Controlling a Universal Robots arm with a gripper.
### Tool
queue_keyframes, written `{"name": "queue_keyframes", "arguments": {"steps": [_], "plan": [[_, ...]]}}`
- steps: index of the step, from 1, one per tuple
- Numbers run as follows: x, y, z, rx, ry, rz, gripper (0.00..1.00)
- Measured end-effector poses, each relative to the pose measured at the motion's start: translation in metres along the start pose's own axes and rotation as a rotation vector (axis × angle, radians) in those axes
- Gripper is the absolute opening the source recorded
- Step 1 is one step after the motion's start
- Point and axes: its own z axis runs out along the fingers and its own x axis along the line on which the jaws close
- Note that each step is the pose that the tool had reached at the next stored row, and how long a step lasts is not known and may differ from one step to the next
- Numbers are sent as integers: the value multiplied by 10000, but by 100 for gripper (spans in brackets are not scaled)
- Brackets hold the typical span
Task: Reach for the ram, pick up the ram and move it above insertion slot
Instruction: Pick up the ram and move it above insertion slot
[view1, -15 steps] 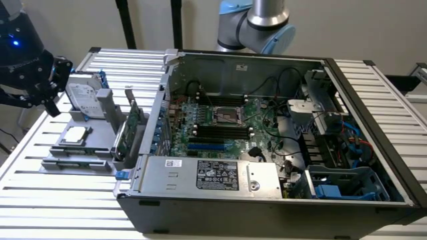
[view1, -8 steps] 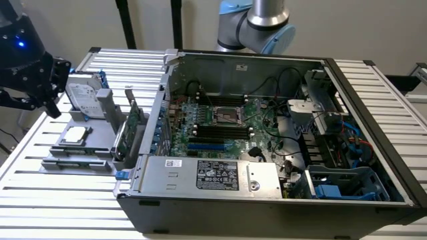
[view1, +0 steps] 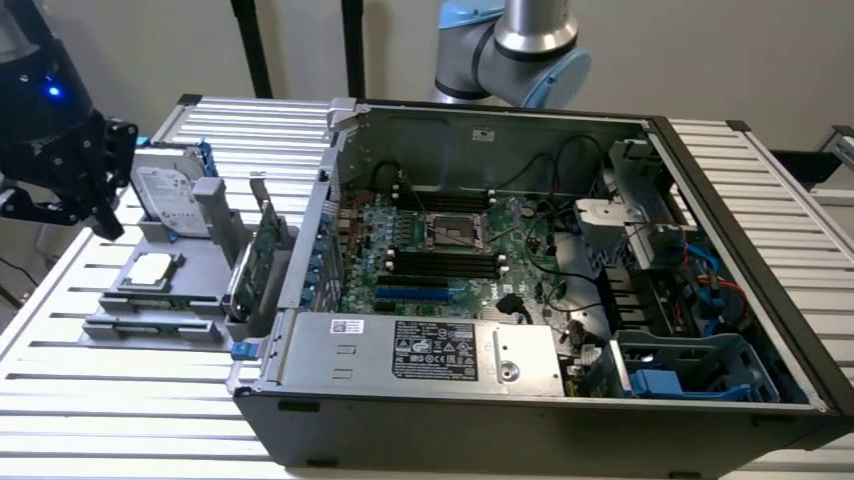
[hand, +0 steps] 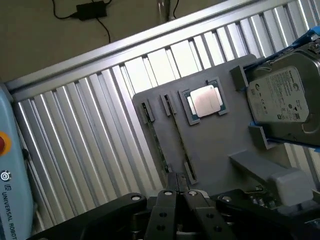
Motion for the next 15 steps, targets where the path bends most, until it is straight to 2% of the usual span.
{"name": "queue_keyframes", "arguments": {"steps": [9, 15], "plan": [[-1, -2, 61, 21, 61, -1633, 11], [-1, -4, 106, 81, 92, -2728, 11]]}}
